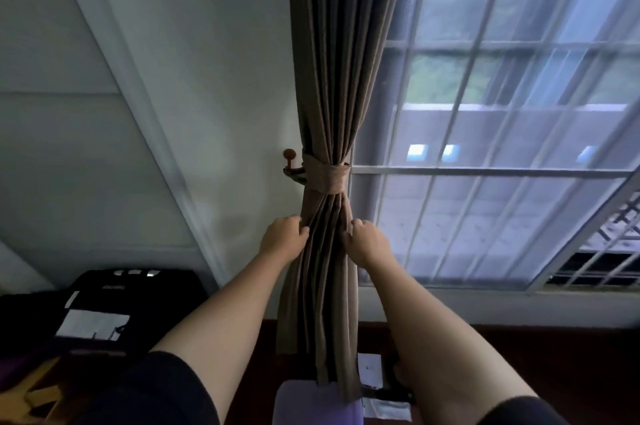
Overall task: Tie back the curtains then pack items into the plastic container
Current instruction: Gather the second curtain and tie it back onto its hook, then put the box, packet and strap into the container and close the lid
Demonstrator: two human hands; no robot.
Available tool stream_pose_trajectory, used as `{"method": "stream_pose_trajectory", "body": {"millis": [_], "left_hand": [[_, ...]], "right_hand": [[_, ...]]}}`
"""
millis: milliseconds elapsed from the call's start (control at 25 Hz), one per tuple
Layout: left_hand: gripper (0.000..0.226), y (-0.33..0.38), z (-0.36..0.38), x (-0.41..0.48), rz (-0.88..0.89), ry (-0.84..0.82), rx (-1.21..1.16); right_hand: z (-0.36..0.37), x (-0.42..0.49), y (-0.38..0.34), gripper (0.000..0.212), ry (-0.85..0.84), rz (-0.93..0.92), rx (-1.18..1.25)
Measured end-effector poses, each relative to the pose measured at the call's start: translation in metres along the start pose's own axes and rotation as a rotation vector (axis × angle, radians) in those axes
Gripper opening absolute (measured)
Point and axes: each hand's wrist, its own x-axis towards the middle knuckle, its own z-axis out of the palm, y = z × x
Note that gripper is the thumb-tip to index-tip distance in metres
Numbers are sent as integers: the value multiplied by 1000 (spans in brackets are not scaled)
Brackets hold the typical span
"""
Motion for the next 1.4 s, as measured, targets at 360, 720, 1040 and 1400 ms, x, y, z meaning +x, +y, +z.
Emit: {"method": "stream_pose_trajectory", "body": {"millis": [360, 720, 1040, 1400], "left_hand": [[60, 13, 20, -38, -49, -82, -79], [54, 27, 124, -145, -353, -37, -96], [57, -27, 270, -231, -683, -66, -149], [58, -169, 529, -234, -795, -81, -109]], "right_hand": [[-7, -37, 31, 70, -98, -97, -23], [34, -105, 132, 71, -277, -276, -41], [193, -172, 204, 68, -492, -323, -50], [473, -199, 293, 77, -629, -274, -75]]}}
